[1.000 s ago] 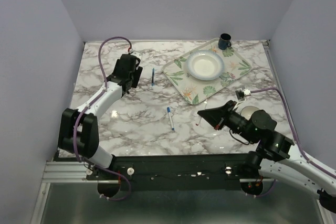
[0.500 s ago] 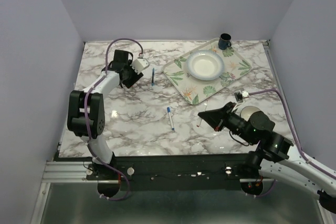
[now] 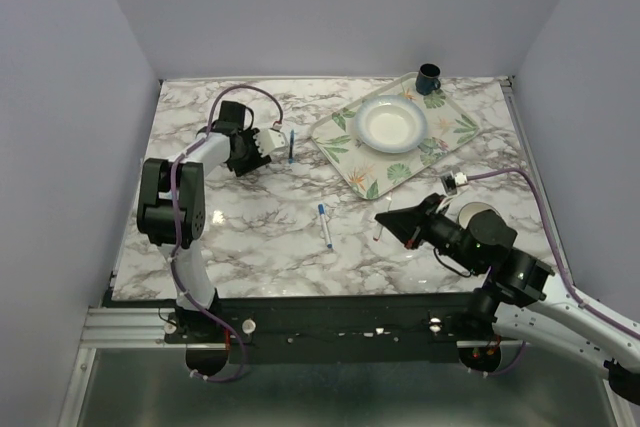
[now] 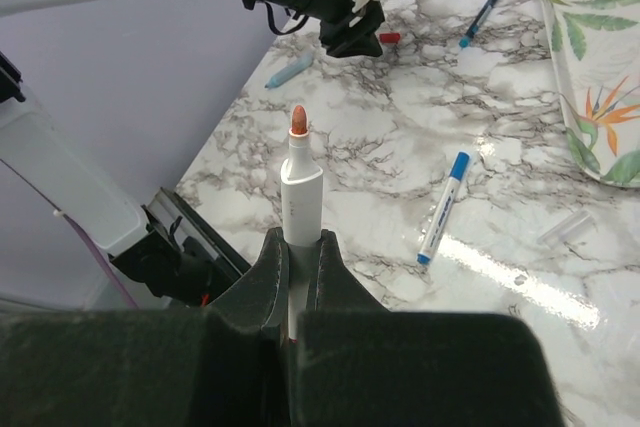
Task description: Insert the pens into the pen caps
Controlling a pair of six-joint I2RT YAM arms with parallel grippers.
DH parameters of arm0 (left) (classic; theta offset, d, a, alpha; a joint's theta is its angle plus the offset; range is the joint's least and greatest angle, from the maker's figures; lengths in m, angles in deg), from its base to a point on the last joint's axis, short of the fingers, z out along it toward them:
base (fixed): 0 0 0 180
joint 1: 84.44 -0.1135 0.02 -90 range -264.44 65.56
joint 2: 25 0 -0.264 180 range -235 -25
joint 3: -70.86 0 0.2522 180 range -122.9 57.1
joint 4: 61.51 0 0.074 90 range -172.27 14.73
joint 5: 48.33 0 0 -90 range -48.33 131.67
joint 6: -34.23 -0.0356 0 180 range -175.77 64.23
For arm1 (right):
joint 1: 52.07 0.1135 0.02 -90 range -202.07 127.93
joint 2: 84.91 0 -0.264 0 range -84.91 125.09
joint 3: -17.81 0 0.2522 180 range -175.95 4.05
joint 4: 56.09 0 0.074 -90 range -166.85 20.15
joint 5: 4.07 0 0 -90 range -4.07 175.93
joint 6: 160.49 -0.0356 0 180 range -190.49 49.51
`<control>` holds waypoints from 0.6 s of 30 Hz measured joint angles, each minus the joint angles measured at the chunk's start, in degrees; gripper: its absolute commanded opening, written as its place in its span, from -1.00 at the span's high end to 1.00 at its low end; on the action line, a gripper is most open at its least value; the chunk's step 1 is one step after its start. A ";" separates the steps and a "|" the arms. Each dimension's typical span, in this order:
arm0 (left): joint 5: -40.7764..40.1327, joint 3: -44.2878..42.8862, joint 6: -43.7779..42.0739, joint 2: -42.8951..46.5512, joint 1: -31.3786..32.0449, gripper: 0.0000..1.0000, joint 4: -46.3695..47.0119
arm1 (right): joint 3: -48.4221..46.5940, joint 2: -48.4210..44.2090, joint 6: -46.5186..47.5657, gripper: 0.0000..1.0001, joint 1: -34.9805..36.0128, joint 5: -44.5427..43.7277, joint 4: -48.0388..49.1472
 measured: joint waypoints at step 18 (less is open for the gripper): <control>1.49 -1.90 -1.79 -2.80 -1.01 0.58 0.24 | 0.00 -0.87 0.39 0.99 0.00 -1.79 -0.52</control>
